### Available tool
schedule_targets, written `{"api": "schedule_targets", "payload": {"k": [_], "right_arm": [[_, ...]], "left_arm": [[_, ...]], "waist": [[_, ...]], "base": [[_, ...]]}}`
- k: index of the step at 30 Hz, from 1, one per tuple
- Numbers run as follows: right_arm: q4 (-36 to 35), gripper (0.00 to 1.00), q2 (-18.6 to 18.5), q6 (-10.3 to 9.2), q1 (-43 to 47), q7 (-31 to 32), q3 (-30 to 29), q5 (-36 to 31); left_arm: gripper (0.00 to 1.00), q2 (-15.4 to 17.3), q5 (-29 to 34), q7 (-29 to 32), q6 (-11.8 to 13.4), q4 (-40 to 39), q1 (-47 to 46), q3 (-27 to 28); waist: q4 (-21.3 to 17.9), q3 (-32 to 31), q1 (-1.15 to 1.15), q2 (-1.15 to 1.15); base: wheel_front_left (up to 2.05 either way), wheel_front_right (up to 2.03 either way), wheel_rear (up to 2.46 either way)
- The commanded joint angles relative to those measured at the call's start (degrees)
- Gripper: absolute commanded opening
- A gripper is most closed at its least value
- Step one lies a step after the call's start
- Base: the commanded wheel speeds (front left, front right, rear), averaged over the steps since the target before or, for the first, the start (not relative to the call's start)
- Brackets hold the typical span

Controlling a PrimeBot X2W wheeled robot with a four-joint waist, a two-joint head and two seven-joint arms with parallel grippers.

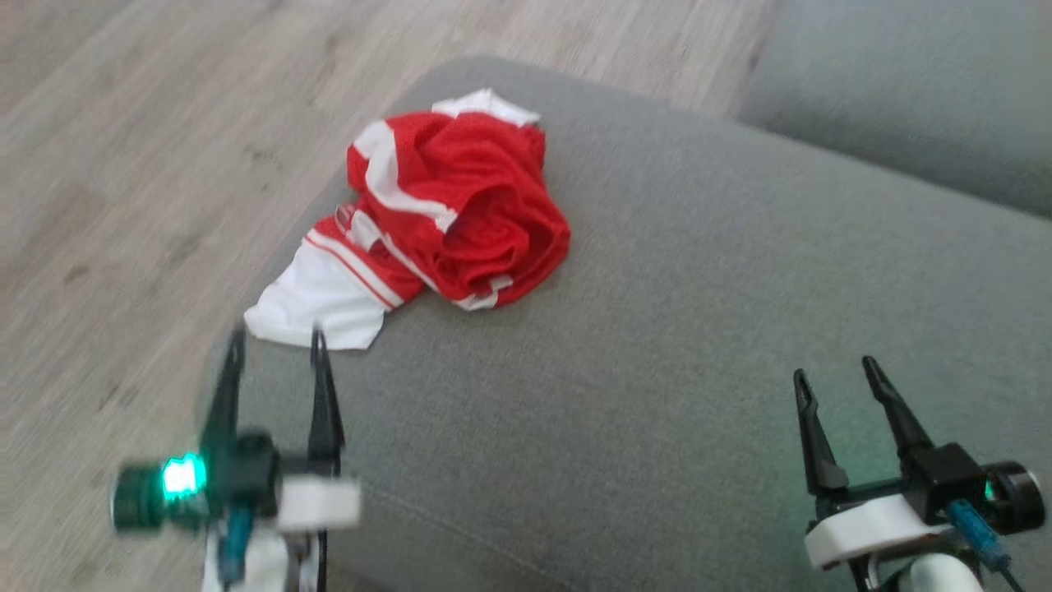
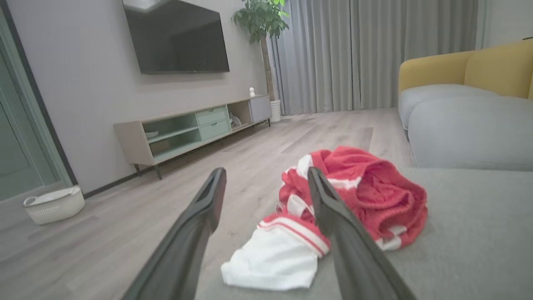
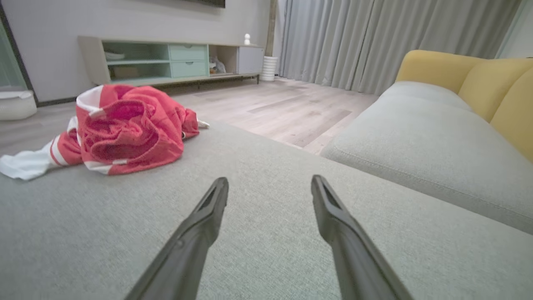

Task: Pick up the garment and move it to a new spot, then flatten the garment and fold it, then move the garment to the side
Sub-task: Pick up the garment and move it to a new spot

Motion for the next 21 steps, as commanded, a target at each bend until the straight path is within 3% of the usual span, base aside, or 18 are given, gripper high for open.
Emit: {"api": "schedule_targets", "payload": {"k": [1, 5, 9, 16, 21], "right_arm": [[-2.2, 1.0, -0.6, -0.04, -2.9, -0.6, 0.3, -2.3], [-3.6, 1.0, -1.6, -0.04, -6.6, -0.6, -0.7, -6.9], [-4.6, 1.0, -3.7, -0.04, -8.8, -0.6, -1.1, -7.7], [-6.7, 1.0, -7.0, -0.04, -11.2, -0.6, -2.1, -8.4], [-7.5, 1.0, -7.7, -0.04, -10.8, -0.6, -2.2, -8.4]], "left_arm": [[1.0, 0.5, 0.1, -0.5, -0.5, -2.2, -8.6, 2.6], [1.0, 0.0, -1.1, -0.5, -3.9, 3.6, -19.1, 2.3], [1.0, -0.4, -1.5, -0.5, -5.2, 10.9, -25.5, 2.2], [1.0, -1.7, -3.5, -0.5, -6.1, 28.7, -36.9, 2.5], [1.0, -2.1, -4.2, -0.5, -5.9, 36.3, -40.6, 2.8]], "waist": [[0.9, 5.3, 0.0, 0.0], [-0.9, 12.8, 0.0, 0.0], [-2.6, 16.5, 0.0, 0.0], [-5.7, 22.3, 0.0, 0.0], [-6.6, 23.6, 0.0, 0.0]], "base": [[0.0, 0.0, 0.0], [0.0, 0.0, 0.0], [0.0, 0.0, 0.0], [0.0, 0.0, 0.0], [0.0, 0.0, 0.0]]}}
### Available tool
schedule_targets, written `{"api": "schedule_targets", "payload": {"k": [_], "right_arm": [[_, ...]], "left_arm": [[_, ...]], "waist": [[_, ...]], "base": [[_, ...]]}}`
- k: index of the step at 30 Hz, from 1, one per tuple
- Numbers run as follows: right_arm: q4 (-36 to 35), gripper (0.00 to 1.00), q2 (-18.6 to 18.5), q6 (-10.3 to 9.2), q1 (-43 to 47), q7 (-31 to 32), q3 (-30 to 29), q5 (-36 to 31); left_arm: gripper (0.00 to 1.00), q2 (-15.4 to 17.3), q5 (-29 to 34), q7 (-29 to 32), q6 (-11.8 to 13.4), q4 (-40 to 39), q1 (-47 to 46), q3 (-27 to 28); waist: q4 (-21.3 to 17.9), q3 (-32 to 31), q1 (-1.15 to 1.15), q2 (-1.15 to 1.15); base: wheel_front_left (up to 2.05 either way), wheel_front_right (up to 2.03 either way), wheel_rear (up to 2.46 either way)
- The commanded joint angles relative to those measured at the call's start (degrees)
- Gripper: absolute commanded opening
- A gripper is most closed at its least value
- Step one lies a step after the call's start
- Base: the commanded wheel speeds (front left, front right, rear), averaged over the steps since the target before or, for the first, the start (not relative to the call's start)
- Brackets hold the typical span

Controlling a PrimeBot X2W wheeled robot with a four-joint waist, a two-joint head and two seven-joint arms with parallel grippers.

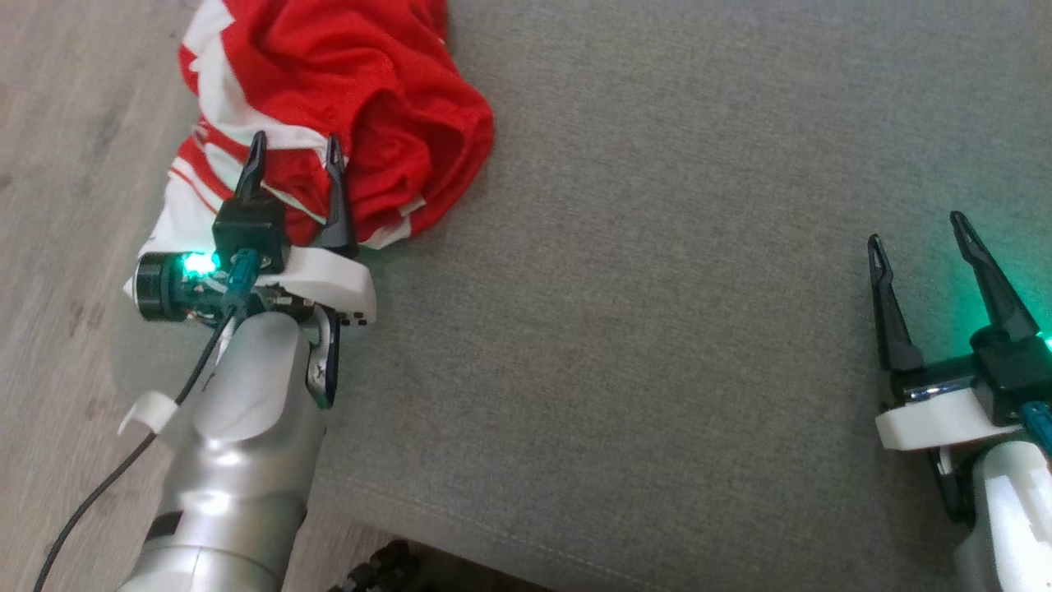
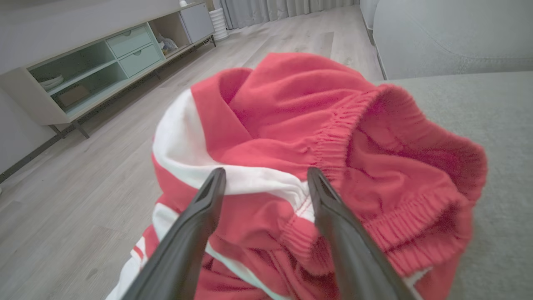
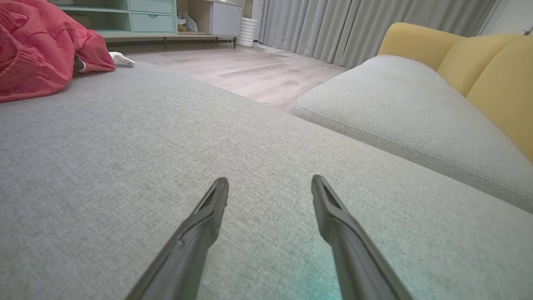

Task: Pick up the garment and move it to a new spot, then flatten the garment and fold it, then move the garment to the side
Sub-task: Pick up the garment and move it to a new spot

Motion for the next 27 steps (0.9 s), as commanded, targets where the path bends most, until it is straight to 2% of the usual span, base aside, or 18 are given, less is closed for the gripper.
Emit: {"api": "schedule_targets", "payload": {"k": [1, 2, 3, 4, 14, 18, 19, 20, 27], "right_arm": [[-2.1, 1.0, -0.4, -0.04, -0.2, -0.6, 1.3, -0.3], [-2.2, 1.0, -0.5, -0.04, -0.3, -0.6, 1.4, -0.4], [-2.2, 1.0, -0.4, -0.04, -0.4, -0.6, 1.4, -0.4], [-2.2, 1.0, -0.4, -0.04, -0.5, -0.6, 1.5, -0.5], [-0.6, 1.0, 3.0, -0.04, -0.9, -0.6, 2.6, 0.6], [-0.3, 1.0, 3.7, -0.04, 0.2, -0.6, 2.1, 0.7], [-0.3, 1.0, 3.8, -0.04, 0.2, -0.6, 2.0, 0.8], [-0.3, 1.0, 3.8, -0.04, 0.2, -0.6, 1.9, 0.7], [-1.0, 1.0, 2.6, -0.04, 0.1, -0.6, 1.6, 0.2]], "left_arm": [[1.0, 2.0, 0.5, -0.3, 0.7, -0.9, -1.7, 1.6], [0.9, 2.1, 0.9, -0.3, 1.0, -1.2, -1.9, 1.5], [0.35, 2.1, 1.2, -0.3, 1.5, -1.8, -2.1, 1.6], [0.0, 2.1, 1.5, -0.3, 1.7, -2.5, -2.0, 1.5], [0.0, 4.2, 3.0, -0.3, 0.9, -9.8, 0.3, 1.7], [0.0, 4.6, 3.5, -0.3, 0.9, -9.4, 1.7, 1.4], [0.38, 4.6, 3.4, -0.3, 0.6, -8.2, 1.8, 1.2], [1.0, 4.5, 3.3, -0.3, 0.5, -7.1, 1.8, 1.2], [1.0, 3.4, 2.2, 0.0, -0.6, 6.1, -2.0, 0.2]], "waist": [[-0.7, 0.8, -0.01, 0.0], [-0.8, 0.9, -0.01, 0.0], [-0.9, 1.0, -0.01, 0.0], [-0.9, 1.1, -0.01, 0.0], [-3.2, -4.5, -0.01, 0.0], [-3.5, -6.1, -0.01, 0.0], [-3.6, -6.1, -0.01, 0.0], [-3.7, -5.9, -0.01, 0.0], [-3.3, -1.7, -0.01, 0.0]], "base": [[0.0, 0.0, 0.0], [0.0, 0.0, 0.0], [0.0, 0.0, 0.0], [0.0, 0.0, 0.0], [0.0, 0.0, 0.0], [0.0, 0.0, 0.0], [0.0, 0.0, 0.0], [0.0, 0.0, 0.0], [0.0, 0.0, 0.0]]}}
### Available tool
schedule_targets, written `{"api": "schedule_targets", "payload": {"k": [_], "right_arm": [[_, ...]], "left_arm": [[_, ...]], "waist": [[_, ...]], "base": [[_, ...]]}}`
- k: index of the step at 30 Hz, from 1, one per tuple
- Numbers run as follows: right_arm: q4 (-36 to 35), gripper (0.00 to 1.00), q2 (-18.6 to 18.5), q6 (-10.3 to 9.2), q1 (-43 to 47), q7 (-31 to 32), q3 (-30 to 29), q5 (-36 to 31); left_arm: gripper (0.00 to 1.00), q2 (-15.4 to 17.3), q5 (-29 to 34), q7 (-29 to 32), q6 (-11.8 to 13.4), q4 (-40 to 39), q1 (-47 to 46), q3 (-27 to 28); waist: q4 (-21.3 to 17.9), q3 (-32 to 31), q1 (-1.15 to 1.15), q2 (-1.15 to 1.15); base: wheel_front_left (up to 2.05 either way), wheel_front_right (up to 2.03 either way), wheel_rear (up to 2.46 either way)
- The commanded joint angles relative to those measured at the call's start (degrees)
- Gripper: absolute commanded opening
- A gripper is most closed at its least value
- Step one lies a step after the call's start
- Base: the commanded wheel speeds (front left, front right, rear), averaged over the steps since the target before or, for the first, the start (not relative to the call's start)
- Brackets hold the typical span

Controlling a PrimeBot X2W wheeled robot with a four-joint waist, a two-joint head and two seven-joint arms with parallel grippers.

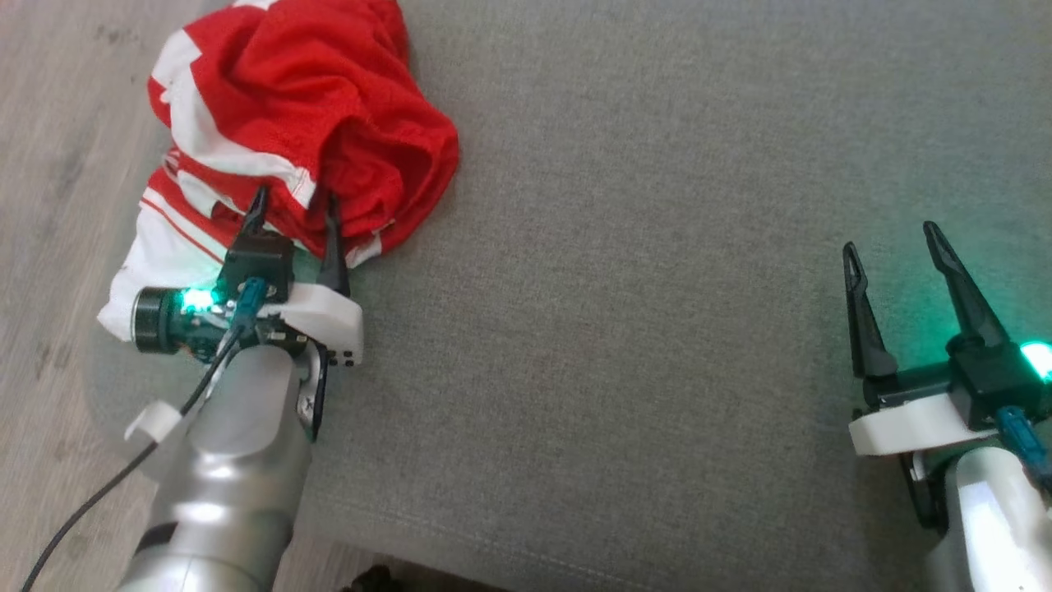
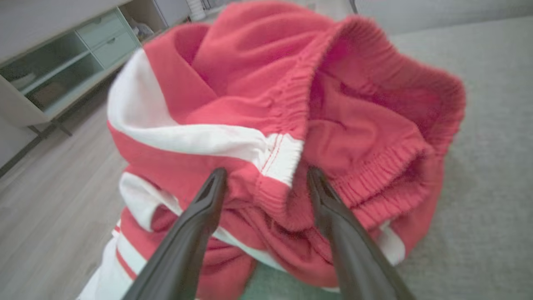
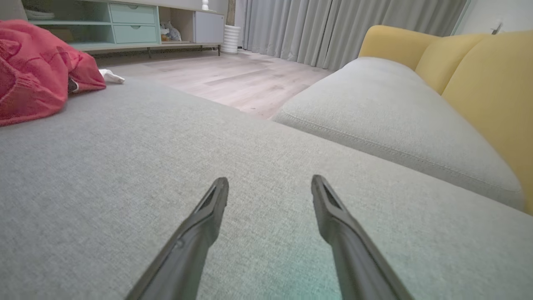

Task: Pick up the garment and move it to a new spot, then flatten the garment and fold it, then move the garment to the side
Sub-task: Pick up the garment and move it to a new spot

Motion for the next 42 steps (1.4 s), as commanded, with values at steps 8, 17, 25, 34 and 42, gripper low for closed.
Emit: {"api": "schedule_targets", "payload": {"k": [8, 17, 25, 34, 42], "right_arm": [[-2.7, 1.0, -1.5, -0.04, -1.2, -0.4, 1.4, -0.4], [-0.7, 1.0, 1.9, -0.04, -2.2, -0.4, 3.3, 1.4], [0.9, 1.0, 3.3, -0.04, -0.2, -0.4, 4.2, 7.0], [0.8, 1.0, 3.4, -0.04, 4.6, -0.4, 4.0, 12.4], [0.4, 1.0, 3.4, -0.04, 5.8, -0.4, 4.9, 14.6]], "left_arm": [[0.0, 1.7, 0.5, -0.3, 2.8, -1.5, -6.9, 0.8], [0.0, 5.2, 3.2, -0.4, 2.2, -21.3, -7.1, -1.5], [0.0, 6.6, 3.1, -0.4, -4.0, -32.4, -11.8, -5.3], [0.0, 0.6, -4.8, 2.2, -7.2, -35.4, -18.5, -6.9], [0.0, -0.6, -14.4, 3.6, -4.2, -27.6, -16.2, -9.7]], "waist": [[-0.3, 4.5, 0.01, 0.0], [-5.8, -2.9, 0.01, 0.0], [-19.6, -14.7, 0.01, 0.0], [-34.5, -21.5, 0.01, 0.0], [-41.3, -19.9, 0.01, 0.0]], "base": [[0.0, 0.0, 0.0], [0.0, 0.0, 0.0], [0.0, 0.0, 0.0], [0.0, 0.0, 0.0], [0.0, 0.0, 0.0]]}}
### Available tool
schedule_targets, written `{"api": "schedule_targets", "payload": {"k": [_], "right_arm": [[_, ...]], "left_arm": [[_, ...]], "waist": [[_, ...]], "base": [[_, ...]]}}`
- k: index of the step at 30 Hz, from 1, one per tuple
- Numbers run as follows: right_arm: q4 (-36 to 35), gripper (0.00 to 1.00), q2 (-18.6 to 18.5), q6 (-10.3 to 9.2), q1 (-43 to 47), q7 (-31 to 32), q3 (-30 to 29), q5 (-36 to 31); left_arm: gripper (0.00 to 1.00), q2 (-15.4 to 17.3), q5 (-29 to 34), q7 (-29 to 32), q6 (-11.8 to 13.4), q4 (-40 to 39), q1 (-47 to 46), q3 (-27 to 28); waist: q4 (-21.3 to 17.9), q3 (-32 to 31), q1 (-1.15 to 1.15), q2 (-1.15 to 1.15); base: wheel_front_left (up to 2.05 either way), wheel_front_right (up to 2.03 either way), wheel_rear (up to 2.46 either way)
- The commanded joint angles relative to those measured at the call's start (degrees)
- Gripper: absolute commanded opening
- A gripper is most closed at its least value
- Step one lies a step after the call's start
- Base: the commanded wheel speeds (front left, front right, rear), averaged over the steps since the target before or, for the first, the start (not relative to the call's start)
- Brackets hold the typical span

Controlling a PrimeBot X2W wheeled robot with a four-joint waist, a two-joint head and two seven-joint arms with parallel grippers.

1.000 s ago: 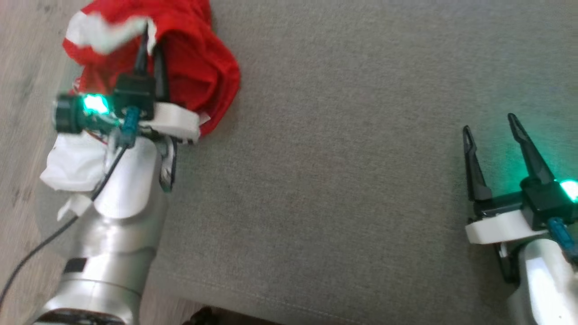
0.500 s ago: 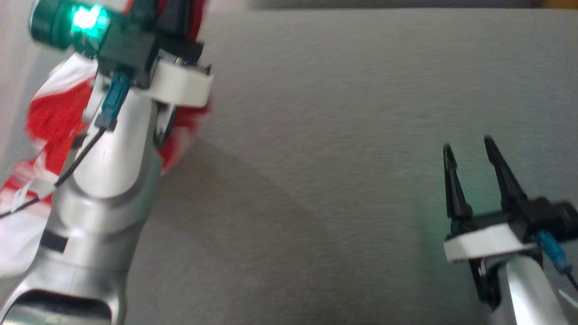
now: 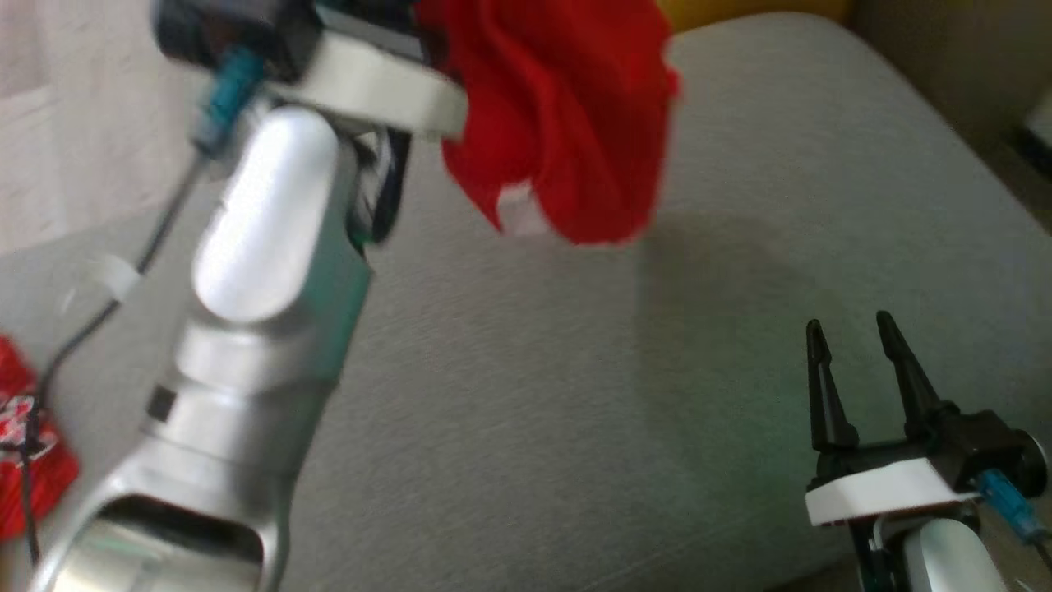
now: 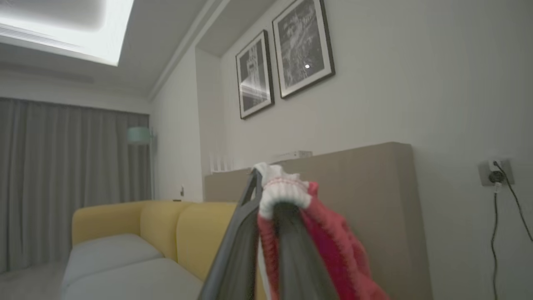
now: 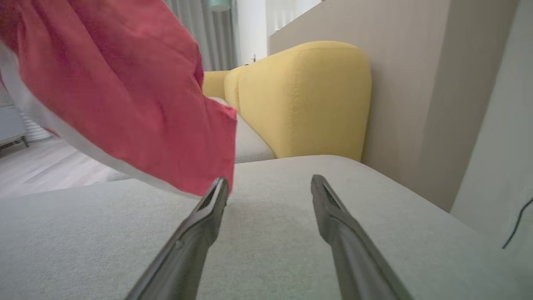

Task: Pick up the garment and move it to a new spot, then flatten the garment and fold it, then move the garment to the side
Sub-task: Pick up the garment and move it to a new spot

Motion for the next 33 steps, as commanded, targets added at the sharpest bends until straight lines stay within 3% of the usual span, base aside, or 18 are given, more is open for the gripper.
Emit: {"api": "schedule_targets", "payload": {"k": [1, 5, 9, 10, 11, 18, 26, 33], "right_arm": [[-2.2, 1.0, -0.2, -0.04, -1.5, -0.4, 2.0, 0.5], [-2.1, 1.0, -0.2, -0.04, -1.9, -0.4, 2.8, 0.9], [-1.4, 1.0, -0.2, -0.04, -2.1, -0.4, 3.6, 0.8], [-1.2, 1.0, -0.2, -0.04, -2.2, -0.4, 3.8, 0.8], [-1.1, 1.0, -0.2, -0.04, -2.3, -0.4, 4.0, 0.8], [0.1, 1.0, -0.2, -0.04, -1.3, -0.4, 3.1, -0.1], [0.9, 1.0, -0.2, -0.04, 3.8, -0.4, 1.8, 1.1], [0.4, 1.0, -0.2, -0.04, 8.1, -0.4, 1.8, 2.4]], "left_arm": [[0.0, 1.5, -1.3, -0.1, 0.9, 0.6, 1.3, 0.5], [0.0, 1.5, -3.1, -1.9, 1.6, 7.7, 8.2, -0.8], [0.0, 1.7, -3.6, -3.5, 0.4, 15.3, 14.8, -1.0], [0.9, 2.1, -3.3, -3.7, 0.6, 17.1, 16.2, -0.7], [1.0, 2.6, -2.4, -3.7, 1.2, 17.3, 17.4, -0.2], [1.0, 2.7, 1.3, -3.8, 4.7, 9.3, 32.3, 6.0], [1.0, 1.6, 4.0, -3.8, 4.2, -6.4, 50.8, 10.2], [1.0, 1.5, 4.2, -3.8, 5.6, -20.4, 61.9, 9.4]], "waist": [[-4.0, 0.1, 0.01, 0.0], [-4.7, 2.7, 0.01, 0.0], [-3.8, 4.8, 0.01, 0.0], [-3.5, 5.0, 0.01, 0.0], [-3.1, 5.3, 0.01, 0.0], [2.7, 2.9, 0.01, 0.0], [12.7, -3.5, 0.01, 0.0], [17.7, -6.9, 0.01, 0.0]], "base": [[0.0, 0.0, 0.0], [0.0, 0.0, 0.0], [0.0, 0.0, 0.0], [0.0, 0.0, 0.0], [0.0, 0.0, 0.0], [0.0, 0.0, 0.0], [0.0, 0.0, 0.0], [0.0, 0.0, 0.0]]}}
